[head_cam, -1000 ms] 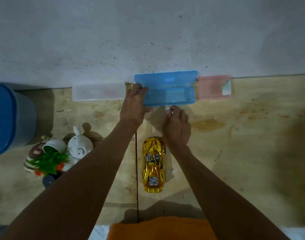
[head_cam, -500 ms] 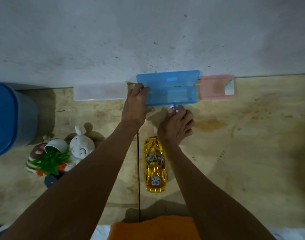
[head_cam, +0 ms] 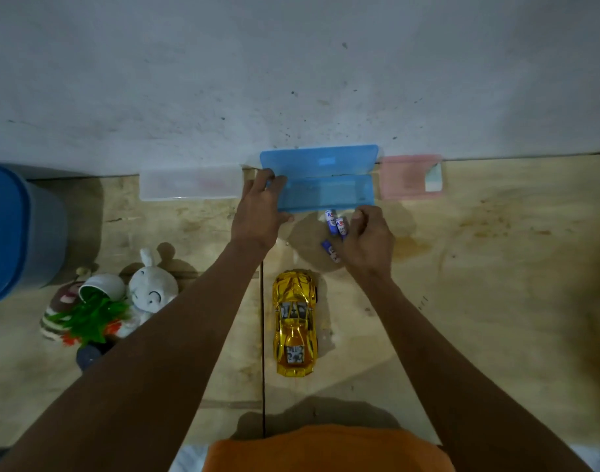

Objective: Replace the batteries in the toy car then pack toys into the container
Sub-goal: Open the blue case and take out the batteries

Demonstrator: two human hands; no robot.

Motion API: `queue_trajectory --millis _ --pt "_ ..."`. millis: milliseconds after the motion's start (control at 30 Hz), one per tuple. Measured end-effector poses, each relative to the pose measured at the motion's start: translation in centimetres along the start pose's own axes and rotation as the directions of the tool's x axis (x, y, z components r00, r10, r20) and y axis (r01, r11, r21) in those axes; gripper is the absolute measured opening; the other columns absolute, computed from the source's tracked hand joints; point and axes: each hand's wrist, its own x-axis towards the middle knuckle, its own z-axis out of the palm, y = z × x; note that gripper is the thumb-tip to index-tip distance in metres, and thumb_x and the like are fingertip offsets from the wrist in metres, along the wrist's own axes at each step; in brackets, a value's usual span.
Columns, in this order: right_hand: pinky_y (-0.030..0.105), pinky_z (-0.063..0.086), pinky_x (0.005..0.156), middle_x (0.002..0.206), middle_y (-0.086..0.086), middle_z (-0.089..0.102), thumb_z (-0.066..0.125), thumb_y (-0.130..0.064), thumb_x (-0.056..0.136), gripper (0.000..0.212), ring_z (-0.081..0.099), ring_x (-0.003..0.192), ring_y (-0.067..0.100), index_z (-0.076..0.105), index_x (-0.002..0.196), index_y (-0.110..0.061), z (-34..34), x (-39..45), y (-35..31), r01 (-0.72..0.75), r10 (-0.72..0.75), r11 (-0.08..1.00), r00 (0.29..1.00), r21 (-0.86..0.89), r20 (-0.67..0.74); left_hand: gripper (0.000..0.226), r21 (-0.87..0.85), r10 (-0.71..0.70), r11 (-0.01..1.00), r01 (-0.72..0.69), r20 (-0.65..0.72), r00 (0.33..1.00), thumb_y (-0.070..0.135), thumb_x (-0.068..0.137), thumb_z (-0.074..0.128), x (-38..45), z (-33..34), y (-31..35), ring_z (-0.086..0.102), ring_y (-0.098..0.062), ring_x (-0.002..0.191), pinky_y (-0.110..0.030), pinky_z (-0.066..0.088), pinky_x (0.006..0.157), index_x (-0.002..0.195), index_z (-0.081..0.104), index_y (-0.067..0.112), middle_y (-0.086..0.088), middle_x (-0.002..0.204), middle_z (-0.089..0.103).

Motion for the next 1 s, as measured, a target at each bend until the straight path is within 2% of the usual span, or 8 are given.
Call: queue_trajectory --millis 100,167,267,367,567,667,733,1000 --pt "0.023 0.034 0.068 0.097 0.012 0.06 0.048 -0.009 0.098 0.012 0.058 0.091 0.028 0.058 0.102 -0.005 -1.2 1.0 -0.4 0.096 -0.097 0.995 0.994 -0.027 -0.042 0.069 0.012 0.002 1.0 -0.002 0.004 1.0 0.013 0.079 0.082 -0.1 0.0 0.1 0.042 -0.034 0.13 -0.048 0.046 0.106 0.141 0.051 0.01 -0.012 0.145 0.044" --pt "0.02 0.039 0.086 0.115 0.016 0.056 0.053 -0.008 0.096 0.019 0.054 0.107 0.028 0.058 0.114 -0.004 -1.8 2.0 -1.1 0.26 -0.269 0.961 0.958 -0.09 -0.103 0.068 0.036 0.008 0.999 -0.008 0.001 1.0 0.013 0.08 0.081 -0.2 -0.2 0.1 0.041 -0.033 0.132 -0.049 0.048 0.105 0.141 0.051 0.011 -0.011 0.146 0.043" --pt "0.033 0.04 0.101 0.134 0.016 0.048 0.058 -0.01 0.092 0.037 0.046 0.124 0.032 0.052 0.129 -0.007 -2.2 4.5 -2.8 0.399 -0.422 0.892 0.904 -0.213 -0.074 0.067 0.109 0.014 0.994 -0.014 -0.001 1.0 0.016 0.082 0.079 -0.4 -0.2 0.2 0.041 -0.032 0.133 -0.05 0.05 0.102 0.143 0.049 0.013 -0.01 0.147 0.043" --pt "0.04 0.047 0.093 0.131 0.015 0.05 0.062 -0.01 0.09 0.042 0.048 0.119 0.033 0.051 0.131 -0.008 -2.7 6.1 -3.5 0.467 -0.489 0.838 0.872 -0.282 -0.008 0.067 0.115 0.023 0.993 -0.018 -0.037 0.999 0.018 0.082 0.081 -0.7 0.1 0.4 0.047 -0.035 0.13 -0.054 0.054 0.094 0.14 0.048 0.011 -0.013 0.146 0.043" --pt "0.035 0.049 0.082 0.119 0.018 0.049 0.071 -0.018 0.087 0.038 0.052 0.108 0.032 0.06 0.122 -0.006 -4.5 7.3 -2.1 0.573 -0.548 0.758 0.819 -0.312 0.17 0.082 -0.194 -0.086 0.98 0.042 -0.224 0.971 0.016 0.073 0.089 -1.3 1.3 0.5 0.062 -0.04 0.098 -0.052 0.061 0.064 0.131 0.031 0.014 -0.018 0.14 0.033" --pt "0.032 0.048 0.076 0.113 0.016 0.052 0.075 -0.023 0.084 0.032 0.054 0.102 0.029 0.065 0.109 -0.005 -4.9 7.4 -1.5 0.6 -0.554 0.739 0.8 -0.307 0.23 0.092 -0.179 -0.081 0.983 0.047 -0.189 0.979 0.013 0.077 0.085 -1.1 0.9 0.7 0.064 -0.037 0.105 -0.052 0.062 0.073 0.146 0.026 0.025 -0.016 0.148 0.026" --pt "0.038 0.054 0.074 0.11 0.012 0.058 0.077 -0.026 0.082 0.03 0.056 0.1 0.031 0.068 0.103 -0.007 -4.5 7.1 -0.9 0.616 -0.553 0.705 0.788 -0.351 0.272 0.082 -0.029 -0.036 0.999 0.033 -0.133 0.99 0.012 0.082 0.081 -1.2 0.8 0.9 0.057 -0.038 0.12 -0.056 0.06 0.081 0.148 0.034 0.022 -0.016 0.152 0.026" --pt "0.043 0.049 0.08 0.12 0.007 0.065 0.071 -0.036 0.086 0.034 0.059 0.107 0.034 0.071 0.116 -0.02 -2.3 6.2 0.1 0.577 -0.554 0.589 0.798 -0.566 0.237 0.058 0.273 0.055 0.961 -0.031 -0.081 0.995 0.034 0.09 0.07 -0.3 0.4 0.3 0.043 -0.037 0.132 -0.052 0.05 0.095 0.143 0.052 0.018 -0.013 0.143 0.049"
